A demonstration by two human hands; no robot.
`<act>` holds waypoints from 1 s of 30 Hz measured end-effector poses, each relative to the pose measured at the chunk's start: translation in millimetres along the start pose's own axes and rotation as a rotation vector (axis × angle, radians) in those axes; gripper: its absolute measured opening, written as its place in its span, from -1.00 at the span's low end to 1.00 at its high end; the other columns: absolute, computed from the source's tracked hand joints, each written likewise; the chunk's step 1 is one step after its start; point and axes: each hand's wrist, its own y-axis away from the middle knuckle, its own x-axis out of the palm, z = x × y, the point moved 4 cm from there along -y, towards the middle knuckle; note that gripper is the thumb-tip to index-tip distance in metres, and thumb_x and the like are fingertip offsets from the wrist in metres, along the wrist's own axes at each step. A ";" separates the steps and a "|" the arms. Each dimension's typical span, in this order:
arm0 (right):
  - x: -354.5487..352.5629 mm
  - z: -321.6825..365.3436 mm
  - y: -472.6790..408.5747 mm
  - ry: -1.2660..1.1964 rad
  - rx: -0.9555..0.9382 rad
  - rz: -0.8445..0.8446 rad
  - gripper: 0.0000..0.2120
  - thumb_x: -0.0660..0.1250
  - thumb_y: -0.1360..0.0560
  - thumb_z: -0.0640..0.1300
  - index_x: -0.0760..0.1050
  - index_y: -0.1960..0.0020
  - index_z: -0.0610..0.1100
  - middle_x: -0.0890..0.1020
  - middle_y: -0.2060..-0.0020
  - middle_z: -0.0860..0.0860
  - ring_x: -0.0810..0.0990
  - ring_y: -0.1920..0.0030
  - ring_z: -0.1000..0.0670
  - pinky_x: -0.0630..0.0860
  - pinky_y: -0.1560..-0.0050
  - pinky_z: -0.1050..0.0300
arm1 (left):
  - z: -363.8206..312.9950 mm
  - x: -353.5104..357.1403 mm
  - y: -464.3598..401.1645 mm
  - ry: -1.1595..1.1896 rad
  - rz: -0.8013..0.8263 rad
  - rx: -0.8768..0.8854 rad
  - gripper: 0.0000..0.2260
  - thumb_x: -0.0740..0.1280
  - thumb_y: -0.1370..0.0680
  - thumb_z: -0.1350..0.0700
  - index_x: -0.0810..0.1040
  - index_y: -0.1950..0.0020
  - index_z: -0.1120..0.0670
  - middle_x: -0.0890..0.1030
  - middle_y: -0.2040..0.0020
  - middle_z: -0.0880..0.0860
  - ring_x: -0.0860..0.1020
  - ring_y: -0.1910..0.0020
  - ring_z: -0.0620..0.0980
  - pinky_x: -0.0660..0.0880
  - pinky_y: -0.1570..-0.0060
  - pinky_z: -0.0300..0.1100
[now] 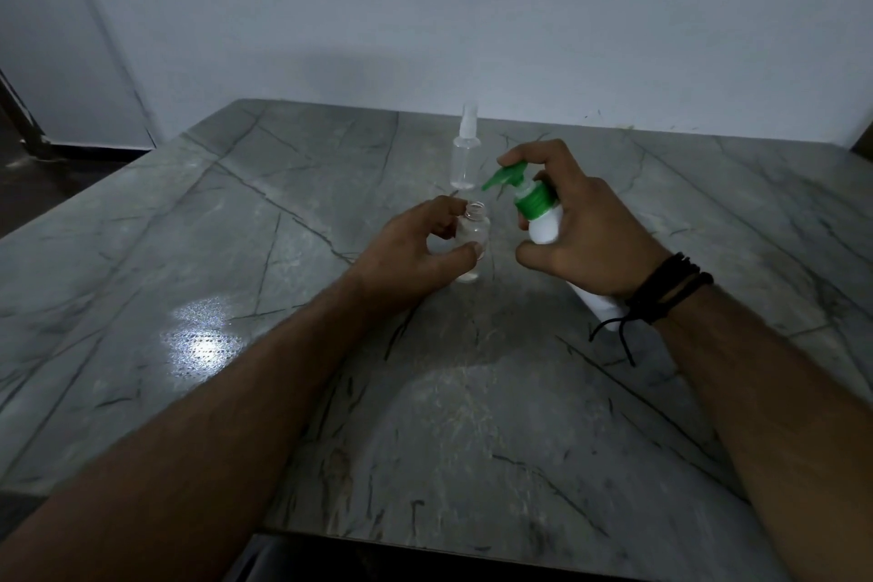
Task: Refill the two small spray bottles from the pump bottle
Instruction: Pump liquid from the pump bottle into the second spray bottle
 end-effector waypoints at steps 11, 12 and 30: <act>0.4 -0.4 0.6 -0.005 0.007 -0.004 -0.30 0.49 -0.31 -0.35 0.33 -0.35 0.00 0.59 0.22 0.03 0.61 0.24 0.03 0.54 0.20 0.17 | 1.9 0.1 -0.6 -0.004 0.005 0.012 -0.60 0.40 -0.51 -0.09 0.46 -0.32 -0.07 0.56 -0.16 -0.09 0.51 -0.13 -0.16 0.45 -0.02 -0.21; -0.1 -0.4 0.6 -0.006 0.004 -0.006 -0.31 0.48 -0.31 -0.36 0.33 -0.34 -0.01 0.58 0.23 0.03 0.61 0.24 0.04 0.53 0.21 0.20 | 2.0 0.3 -0.6 -0.004 0.003 0.015 -0.60 0.40 -0.51 -0.09 0.46 -0.31 -0.06 0.56 -0.15 -0.09 0.51 -0.13 -0.16 0.45 -0.02 -0.21; -1.3 -1.1 0.7 -0.015 0.010 -0.027 -0.37 0.48 -0.32 -0.37 0.34 -0.26 0.02 0.61 0.20 -0.04 0.62 0.22 0.03 0.54 0.19 0.12 | 0.5 -0.8 -0.1 0.004 0.008 0.005 -0.60 0.39 -0.51 -0.09 0.46 -0.32 -0.06 0.56 -0.17 -0.08 0.51 -0.14 -0.15 0.45 -0.03 -0.21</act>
